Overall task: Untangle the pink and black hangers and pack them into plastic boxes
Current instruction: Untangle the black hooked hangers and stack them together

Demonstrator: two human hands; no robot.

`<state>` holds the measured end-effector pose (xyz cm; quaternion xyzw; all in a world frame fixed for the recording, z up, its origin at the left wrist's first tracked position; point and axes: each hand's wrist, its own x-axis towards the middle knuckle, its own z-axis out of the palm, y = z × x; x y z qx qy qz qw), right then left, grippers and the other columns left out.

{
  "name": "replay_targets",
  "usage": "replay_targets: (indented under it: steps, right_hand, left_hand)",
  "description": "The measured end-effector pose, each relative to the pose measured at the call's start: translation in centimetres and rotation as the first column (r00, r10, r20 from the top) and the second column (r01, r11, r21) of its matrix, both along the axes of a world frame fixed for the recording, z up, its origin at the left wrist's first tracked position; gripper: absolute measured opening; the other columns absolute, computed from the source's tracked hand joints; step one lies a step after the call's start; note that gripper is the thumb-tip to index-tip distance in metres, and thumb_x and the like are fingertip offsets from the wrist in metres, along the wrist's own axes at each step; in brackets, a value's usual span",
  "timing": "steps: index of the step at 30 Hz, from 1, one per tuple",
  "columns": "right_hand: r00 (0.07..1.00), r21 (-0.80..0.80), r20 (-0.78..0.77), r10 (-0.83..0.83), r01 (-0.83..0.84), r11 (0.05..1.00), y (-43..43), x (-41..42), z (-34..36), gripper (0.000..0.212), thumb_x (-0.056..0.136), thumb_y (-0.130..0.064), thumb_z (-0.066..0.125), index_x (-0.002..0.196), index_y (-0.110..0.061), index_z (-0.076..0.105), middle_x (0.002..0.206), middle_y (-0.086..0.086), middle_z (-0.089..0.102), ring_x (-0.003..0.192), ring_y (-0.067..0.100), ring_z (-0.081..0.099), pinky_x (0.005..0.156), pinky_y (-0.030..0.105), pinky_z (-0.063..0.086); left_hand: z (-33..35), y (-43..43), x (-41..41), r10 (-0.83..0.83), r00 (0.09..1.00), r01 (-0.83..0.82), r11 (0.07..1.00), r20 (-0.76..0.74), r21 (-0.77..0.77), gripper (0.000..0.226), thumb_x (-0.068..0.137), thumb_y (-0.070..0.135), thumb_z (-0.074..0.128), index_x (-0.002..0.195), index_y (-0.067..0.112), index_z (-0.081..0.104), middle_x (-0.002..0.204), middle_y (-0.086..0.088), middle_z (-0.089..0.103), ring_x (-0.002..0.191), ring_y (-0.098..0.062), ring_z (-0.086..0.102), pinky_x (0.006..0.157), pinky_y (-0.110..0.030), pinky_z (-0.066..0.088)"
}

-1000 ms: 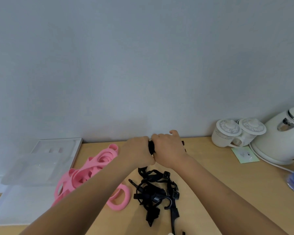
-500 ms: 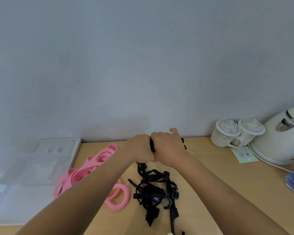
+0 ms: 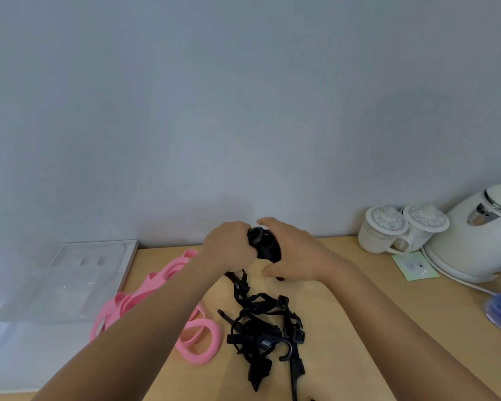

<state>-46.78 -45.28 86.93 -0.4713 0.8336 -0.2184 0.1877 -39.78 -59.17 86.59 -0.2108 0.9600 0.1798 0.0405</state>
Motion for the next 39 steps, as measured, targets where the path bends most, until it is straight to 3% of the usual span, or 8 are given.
replay_targets:
  steps: [3, 7, 10, 18, 25, 34, 37, 39]
  right_hand:
    - [0.948, -0.11, 0.292, -0.127, 0.166, 0.98, 2.0, -1.1, 0.0, 0.089, 0.071, -0.028, 0.078, 0.142, -0.034, 0.025, 0.127, -0.015, 0.04, 0.122, 0.003, 0.037, 0.096, 0.021, 0.033]
    - [0.9, -0.203, 0.39, -0.194, 0.289, 0.936, 2.5, -1.5, -1.1, 0.039, 0.078, -0.015, 0.071, 0.112, -0.027, 0.058, 0.114, -0.013, 0.06, 0.109, 0.004, 0.053, 0.078, 0.01, 0.037]
    - [0.867, -0.319, 0.425, -0.261, 0.414, 0.853, 2.2, -0.9, -1.2, 0.012, 0.081, -0.013, 0.068, 0.088, -0.02, 0.062, 0.09, -0.005, 0.065, 0.085, 0.012, 0.06, 0.075, 0.018, 0.044]
    - [0.752, -0.38, 0.607, -0.256, 0.558, 0.738, 1.1, 0.2, -1.2, 0.013, 0.081, -0.01, 0.068, 0.073, -0.011, 0.057, 0.084, 0.003, 0.055, 0.073, 0.012, 0.053, 0.067, 0.02, 0.044]
    - [0.42, -0.348, 0.906, 0.052, 0.668, 0.657, 1.2, 0.3, -1.4, 0.023, 0.094, -0.009, 0.048, 0.072, -0.013, 0.046, 0.047, -0.004, 0.044, 0.05, 0.01, 0.048, 0.059, 0.024, 0.038]
    - [0.15, -0.3, 0.932, 0.33, 0.83, 0.471, 1.4, -0.4, -1.2, 0.019, 0.089, 0.004, 0.044, 0.078, -0.008, 0.053, 0.051, -0.003, 0.048, 0.057, 0.011, 0.051, 0.07, 0.028, 0.043]
    - [0.007, -0.221, 0.916, 0.4, 0.843, 0.491, 1.4, -0.4, -1.4, 0.003, 0.085, -0.006, 0.055, 0.083, -0.009, 0.055, 0.052, -0.005, 0.044, 0.041, 0.005, 0.04, 0.055, 0.018, 0.042]
    - [-0.118, -0.197, 0.842, 0.526, 0.841, 0.504, 1.2, -0.5, -1.5, 0.029, 0.062, -0.005, 0.08, 0.082, -0.006, 0.058, 0.053, -0.003, 0.047, 0.036, 0.004, 0.039, 0.053, 0.015, 0.042]
  left_hand:
    - [0.2, -1.7, 0.0, 0.049, 0.999, -0.049, 0.998, -0.009, 0.028, 0.018, 0.078, 0.017, 0.053, 0.064, 0.022, 0.044, 0.066, 0.004, 0.052, 0.068, -0.021, 0.054, 0.055, -0.025, 0.035]
    - [0.4, -2.3, 0.0, 0.092, 0.995, -0.087, 0.99, -0.049, 0.107, 0.022, 0.078, 0.013, 0.055, 0.061, 0.014, 0.041, 0.059, 0.0, 0.047, 0.053, -0.014, 0.042, 0.049, -0.025, 0.031]
    - [0.6, -2.2, -0.4, 0.162, 0.983, -0.138, 0.959, -0.082, 0.246, 0.023, 0.08, 0.013, 0.058, 0.063, 0.012, 0.042, 0.059, -0.001, 0.046, 0.054, -0.014, 0.039, 0.051, -0.025, 0.031]
    - [0.7, -1.3, -0.3, 0.316, 0.949, -0.269, 0.765, 0.024, 0.585, 0.012, 0.077, 0.003, 0.057, 0.07, 0.008, 0.049, 0.058, -0.006, 0.042, 0.05, -0.018, 0.035, 0.046, -0.022, 0.03]
    - [1.2, -1.2, 0.1, 0.361, 0.923, -0.343, 0.611, 0.134, 0.713, 0.011, 0.075, -0.003, 0.056, 0.071, 0.007, 0.055, 0.056, -0.004, 0.047, 0.047, -0.014, 0.044, 0.039, -0.015, 0.032]
    - [1.4, -0.8, 0.7, 0.271, 0.92, -0.385, 0.498, 0.283, 0.777, 0.011, 0.081, 0.004, 0.056, 0.071, 0.009, 0.056, 0.066, -0.002, 0.054, 0.049, -0.01, 0.045, 0.038, -0.015, 0.032]
    - [1.5, -1.0, 1.0, 0.233, 0.925, -0.373, 0.396, 0.301, 0.839, 0.014, 0.083, 0.005, 0.054, 0.07, 0.011, 0.054, 0.062, 0.001, 0.054, 0.046, -0.008, 0.045, 0.037, -0.014, 0.032]
    - [1.7, -1.1, 1.1, 0.213, 0.931, -0.355, 0.351, 0.295, 0.866, 0.017, 0.083, 0.004, 0.052, 0.068, 0.012, 0.053, 0.057, 0.002, 0.055, 0.043, -0.008, 0.045, 0.037, -0.014, 0.032]
